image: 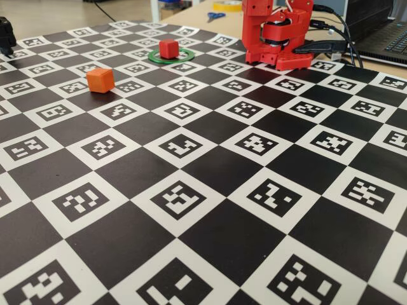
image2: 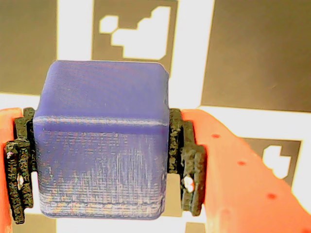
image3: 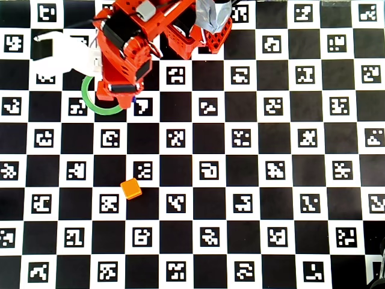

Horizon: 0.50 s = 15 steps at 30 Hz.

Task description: Grab the red cube then put it in the green circle then put the blue cube on top and finally the orange cube on top

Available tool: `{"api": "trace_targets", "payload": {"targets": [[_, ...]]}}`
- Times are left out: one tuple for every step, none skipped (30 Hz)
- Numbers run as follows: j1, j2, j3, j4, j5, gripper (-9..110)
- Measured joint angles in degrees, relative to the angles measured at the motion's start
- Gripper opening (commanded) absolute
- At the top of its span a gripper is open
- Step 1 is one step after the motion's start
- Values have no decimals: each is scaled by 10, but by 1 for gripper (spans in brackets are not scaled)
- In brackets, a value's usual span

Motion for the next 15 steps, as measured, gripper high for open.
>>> {"api": "trace_targets", "payload": {"targets": [[9,0,0,-6,-7,13],[16,0,0,-12,-14,13],[25,0,0,-19,-21,13],[32,0,0,-26,-26,13],[40,0,1,-34,-33,13],[47,1,6,-42,-39,13],[54,1,13,-48,-44,13],[61,1,23,-56,-50,13],[68,1,33,-66,-56,13],[73,1,40,-73,-61,13],[78,1,47,-80,-65,13],[83,1,55,-86,-68,13],[86,0,62,-93,-70,13],[90,0,69,-99,-72,13],[93,0,75,-105,-74,13]]}}
